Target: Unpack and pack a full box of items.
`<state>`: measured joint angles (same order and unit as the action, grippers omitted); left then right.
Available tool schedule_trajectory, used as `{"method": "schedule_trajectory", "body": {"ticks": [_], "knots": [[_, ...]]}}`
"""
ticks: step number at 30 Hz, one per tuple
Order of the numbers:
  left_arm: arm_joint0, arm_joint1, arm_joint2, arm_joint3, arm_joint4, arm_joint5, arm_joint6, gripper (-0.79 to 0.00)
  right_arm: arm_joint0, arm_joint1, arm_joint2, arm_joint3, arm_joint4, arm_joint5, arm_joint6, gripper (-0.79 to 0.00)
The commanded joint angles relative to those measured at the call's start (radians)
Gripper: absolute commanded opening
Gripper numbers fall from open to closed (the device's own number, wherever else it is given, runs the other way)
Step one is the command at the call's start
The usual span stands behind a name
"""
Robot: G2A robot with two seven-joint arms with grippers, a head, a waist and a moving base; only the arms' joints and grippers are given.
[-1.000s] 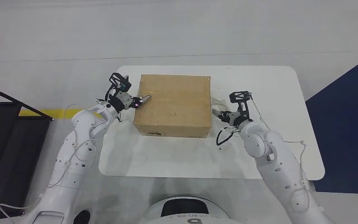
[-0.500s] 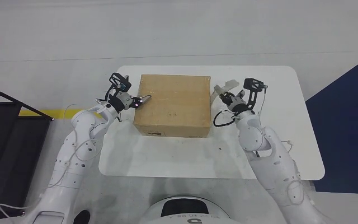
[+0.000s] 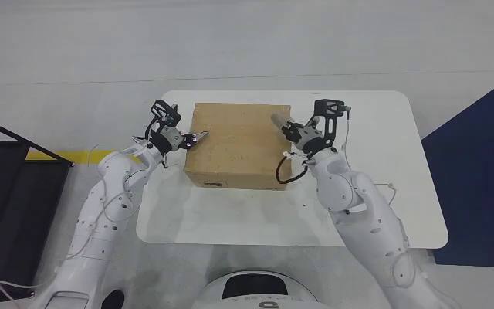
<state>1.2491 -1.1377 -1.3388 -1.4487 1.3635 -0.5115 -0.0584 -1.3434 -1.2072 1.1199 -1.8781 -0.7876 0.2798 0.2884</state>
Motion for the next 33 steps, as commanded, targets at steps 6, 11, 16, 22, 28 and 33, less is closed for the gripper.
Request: {"method": "schedule_trajectory", "body": {"ticks": [6,11,16,22,28,33], "knots": [[0.000,0.000,0.000,0.000,0.000,0.000,0.000,0.000,0.125,-0.029,-0.138,0.014,-0.121,0.075,0.082,0.000],[0.000,0.000,0.000,0.000,0.000,0.000,0.000,0.000,0.204,-0.054,-0.219,0.018,-0.171,0.114,0.118,0.000],[0.000,0.000,0.000,0.000,0.000,0.000,0.000,0.000,0.277,-0.080,-0.275,0.026,-0.190,0.140,0.138,0.000],[0.000,0.000,0.000,0.000,0.000,0.000,0.000,0.000,0.352,-0.113,-0.306,0.040,-0.155,0.156,0.136,0.000],[0.000,0.000,0.000,0.000,0.000,0.000,0.000,0.000,0.384,-0.136,-0.323,0.038,-0.128,0.154,0.132,0.000],[0.000,0.000,0.000,0.000,0.000,0.000,0.000,0.000,0.394,-0.150,-0.325,0.022,-0.129,0.158,0.117,0.000]]}}
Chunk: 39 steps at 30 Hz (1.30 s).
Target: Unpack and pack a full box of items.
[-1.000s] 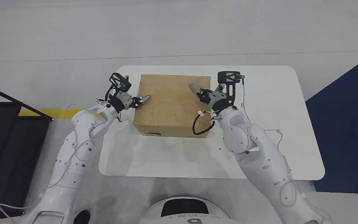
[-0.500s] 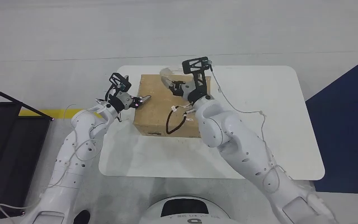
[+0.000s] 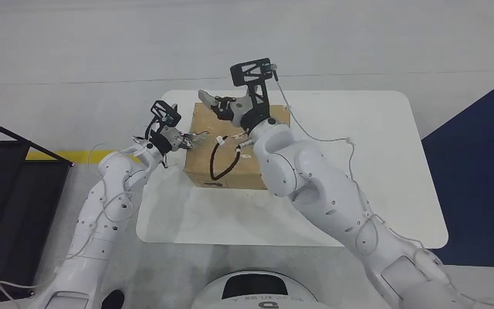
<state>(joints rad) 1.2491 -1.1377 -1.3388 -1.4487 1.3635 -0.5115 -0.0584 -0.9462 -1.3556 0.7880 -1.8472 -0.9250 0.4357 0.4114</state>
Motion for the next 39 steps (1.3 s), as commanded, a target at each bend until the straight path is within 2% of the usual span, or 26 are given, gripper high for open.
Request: {"method": "schedule_trajectory", "body": {"ticks": [1,5,10,12,15,17,19,26,28,30,33,39], "knots": [[0.000,0.000,0.000,0.000,0.000,0.000,0.000,0.000,-0.011,-0.002,0.020,-0.022,0.018,0.000,-0.009,0.000],[0.000,0.000,0.000,0.000,0.000,0.000,0.000,0.000,-0.089,0.014,0.123,-0.099,0.073,-0.036,0.009,0.000],[0.000,0.000,0.000,0.000,0.000,0.000,0.000,0.000,-0.263,0.051,0.355,-0.179,0.225,-0.143,0.095,0.000],[0.000,0.000,0.000,0.000,0.000,0.000,0.000,0.000,-0.327,0.063,0.451,-0.185,0.277,-0.178,0.127,0.000],[0.000,0.000,0.000,0.000,0.000,0.000,0.000,0.000,-0.395,0.075,0.572,-0.169,0.432,-0.238,0.203,0.000],[0.000,0.000,0.000,0.000,0.000,0.000,0.000,0.000,-0.426,0.081,0.623,-0.144,0.511,-0.277,0.251,0.000],[0.000,0.000,0.000,0.000,0.000,0.000,0.000,0.000,-0.444,0.088,0.662,-0.118,0.516,-0.281,0.287,0.000],[0.000,0.000,0.000,0.000,0.000,0.000,0.000,0.000,-0.444,0.088,0.662,-0.118,0.516,-0.281,0.287,0.000],[0.000,0.000,0.000,0.000,0.000,0.000,0.000,0.000,-0.454,0.086,0.660,-0.103,0.571,-0.287,0.292,0.000],[0.000,0.000,0.000,0.000,0.000,0.000,0.000,0.000,-0.455,0.085,0.676,-0.045,0.681,-0.303,0.314,0.000],[0.000,0.000,0.000,0.000,0.000,0.000,0.000,0.000,-0.427,0.084,0.671,0.042,0.766,-0.324,0.339,0.000],[0.000,0.000,0.000,0.000,0.000,0.000,0.000,0.000,-0.379,0.082,0.632,0.145,0.825,-0.370,0.359,0.000]]}}
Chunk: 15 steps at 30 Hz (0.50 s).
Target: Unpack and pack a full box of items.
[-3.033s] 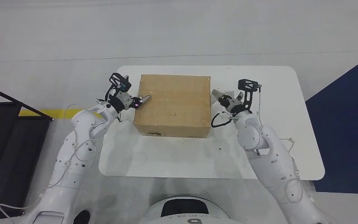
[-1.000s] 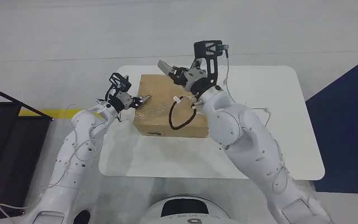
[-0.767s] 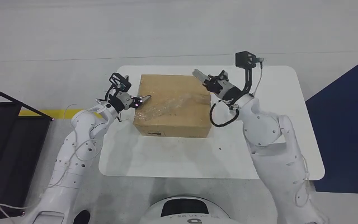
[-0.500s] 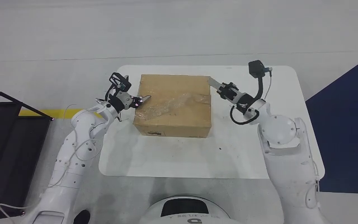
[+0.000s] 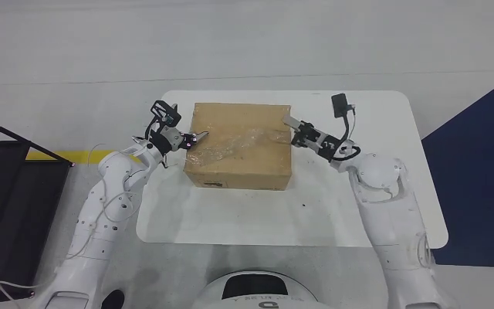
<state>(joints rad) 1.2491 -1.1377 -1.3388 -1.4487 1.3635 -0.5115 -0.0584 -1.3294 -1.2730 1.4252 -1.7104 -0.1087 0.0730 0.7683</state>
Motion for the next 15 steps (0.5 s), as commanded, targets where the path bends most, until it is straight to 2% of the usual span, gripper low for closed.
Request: {"method": "schedule_trajectory", "body": {"ticks": [1,15], "knots": [[0.000,0.000,0.000,0.000,0.000,0.000,0.000,0.000,0.008,0.000,-0.008,0.014,0.013,-0.012,0.001,0.000],[0.000,0.000,0.000,0.000,0.000,0.000,0.000,0.000,0.036,0.004,-0.030,0.062,0.095,-0.018,-0.015,0.000]]}}
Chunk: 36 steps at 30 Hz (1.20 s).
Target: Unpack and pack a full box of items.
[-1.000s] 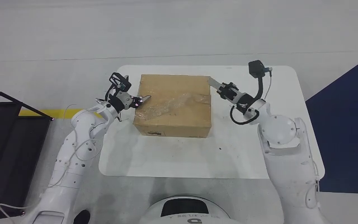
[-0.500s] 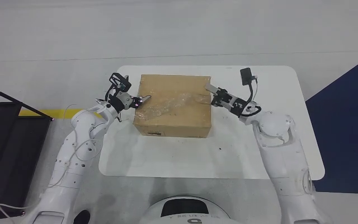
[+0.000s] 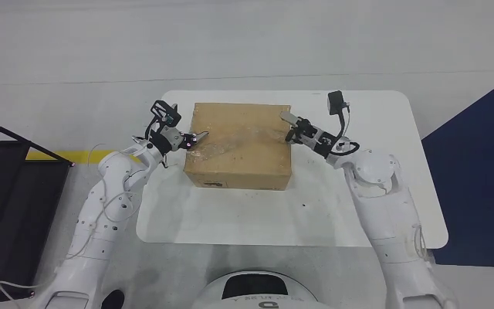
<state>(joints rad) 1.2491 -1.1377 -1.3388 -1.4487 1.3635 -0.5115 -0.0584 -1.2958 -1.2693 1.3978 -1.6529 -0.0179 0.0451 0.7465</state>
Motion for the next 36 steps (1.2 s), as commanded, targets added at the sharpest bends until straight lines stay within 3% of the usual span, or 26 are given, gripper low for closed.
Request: {"method": "schedule_trajectory", "body": {"ticks": [1,30,36], "knots": [[0.000,0.000,0.000,0.000,0.000,0.000,0.000,0.000,0.006,0.001,-0.008,0.009,0.007,0.020,0.018,0.000],[0.001,0.000,-0.001,-0.002,-0.003,0.003,0.003,0.000,0.082,0.008,-0.097,0.103,0.078,0.031,0.057,0.000],[0.058,0.006,-0.074,-0.067,-0.109,0.022,0.055,0.000,0.082,0.008,-0.097,0.103,0.078,0.031,0.057,0.000]]}}
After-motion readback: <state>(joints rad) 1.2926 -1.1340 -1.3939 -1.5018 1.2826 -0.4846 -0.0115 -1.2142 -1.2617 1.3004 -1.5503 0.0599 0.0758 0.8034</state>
